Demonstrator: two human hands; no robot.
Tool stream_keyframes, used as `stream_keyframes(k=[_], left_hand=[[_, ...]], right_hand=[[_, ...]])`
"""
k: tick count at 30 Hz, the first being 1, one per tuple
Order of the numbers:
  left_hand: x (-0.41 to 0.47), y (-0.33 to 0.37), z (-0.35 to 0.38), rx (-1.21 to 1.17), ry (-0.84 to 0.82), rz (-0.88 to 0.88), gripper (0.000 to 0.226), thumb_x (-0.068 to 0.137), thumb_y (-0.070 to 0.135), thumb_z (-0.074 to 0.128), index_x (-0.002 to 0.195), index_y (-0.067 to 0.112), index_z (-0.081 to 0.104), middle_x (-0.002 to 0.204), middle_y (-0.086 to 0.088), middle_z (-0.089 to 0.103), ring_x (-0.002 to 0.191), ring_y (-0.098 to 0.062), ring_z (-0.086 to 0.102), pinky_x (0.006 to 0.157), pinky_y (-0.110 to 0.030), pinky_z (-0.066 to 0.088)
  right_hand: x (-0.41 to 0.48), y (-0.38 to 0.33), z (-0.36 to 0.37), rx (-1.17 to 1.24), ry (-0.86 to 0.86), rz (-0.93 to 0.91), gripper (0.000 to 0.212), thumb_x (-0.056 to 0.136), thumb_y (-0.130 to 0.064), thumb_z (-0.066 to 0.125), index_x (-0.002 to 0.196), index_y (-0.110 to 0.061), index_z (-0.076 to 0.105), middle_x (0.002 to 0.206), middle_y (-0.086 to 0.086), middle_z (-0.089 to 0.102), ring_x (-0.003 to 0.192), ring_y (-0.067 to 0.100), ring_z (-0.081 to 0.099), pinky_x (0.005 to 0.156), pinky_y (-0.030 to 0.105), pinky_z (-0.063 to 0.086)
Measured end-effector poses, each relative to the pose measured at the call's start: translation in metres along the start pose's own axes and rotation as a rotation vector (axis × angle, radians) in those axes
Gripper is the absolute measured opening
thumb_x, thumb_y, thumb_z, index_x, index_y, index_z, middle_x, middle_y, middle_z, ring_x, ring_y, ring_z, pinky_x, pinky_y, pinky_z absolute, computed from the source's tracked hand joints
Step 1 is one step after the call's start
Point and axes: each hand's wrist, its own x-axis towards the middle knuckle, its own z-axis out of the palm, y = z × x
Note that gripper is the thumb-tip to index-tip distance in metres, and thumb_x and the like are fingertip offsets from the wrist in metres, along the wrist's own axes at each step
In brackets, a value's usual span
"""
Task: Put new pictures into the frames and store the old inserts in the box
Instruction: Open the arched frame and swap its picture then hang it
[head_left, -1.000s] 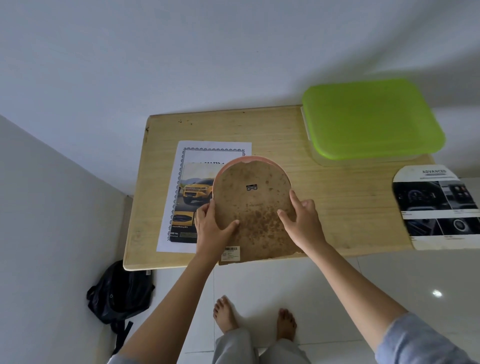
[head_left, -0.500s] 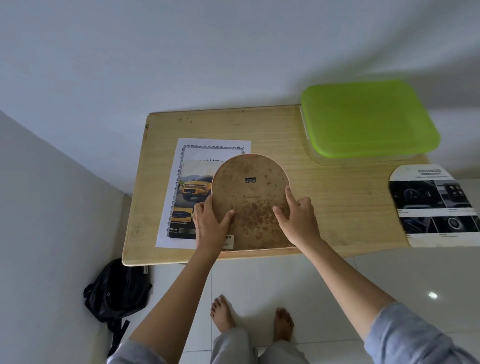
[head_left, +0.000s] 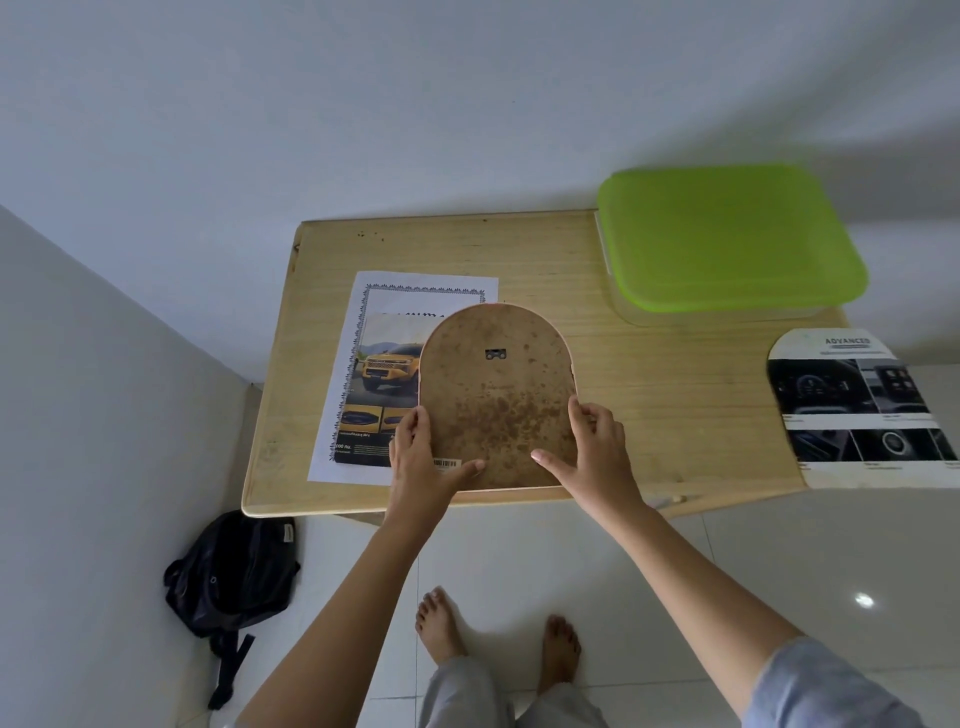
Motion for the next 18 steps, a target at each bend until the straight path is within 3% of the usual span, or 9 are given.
stream_keyframes(k=[7,11,18], left_hand=[[-0.004,0.005,0.000,0.033,-0.016,0.009,0.102,0.075,0.041,0.072,0.148,0.010,0.007,0.153,-0.003,0.012,0.139,-0.021,0.011,0.114,-0.038,0.017],[-0.003,0.000,-0.009,0.039,-0.059,0.043,0.094,0.080,0.034,0.070,0.147,0.008,0.010,0.153,-0.006,0.013,0.140,-0.022,0.014,0.115,-0.039,0.020],[-0.002,-0.014,-0.022,-0.036,-0.093,0.021,0.083,0.078,0.023,0.073,0.146,0.013,0.025,0.149,-0.003,0.027,0.136,-0.018,0.028,0.111,-0.043,0.031]], right_hand=[[0.002,-0.005,-0.005,-0.089,-0.067,0.002,0.081,0.084,-0.053,0.054,0.145,-0.013,0.019,0.137,0.009,0.028,0.123,0.024,0.030,0.093,0.030,0.040],[0.004,-0.008,-0.010,-0.020,-0.057,-0.030,0.074,0.083,-0.040,0.062,0.141,-0.012,0.025,0.141,0.008,0.023,0.130,0.024,0.025,0.096,0.030,0.038],[-0.005,0.001,0.004,0.049,0.045,-0.170,0.064,0.080,-0.024,0.070,0.132,0.001,0.043,0.132,0.017,0.042,0.122,0.031,0.040,0.101,0.035,0.039]])
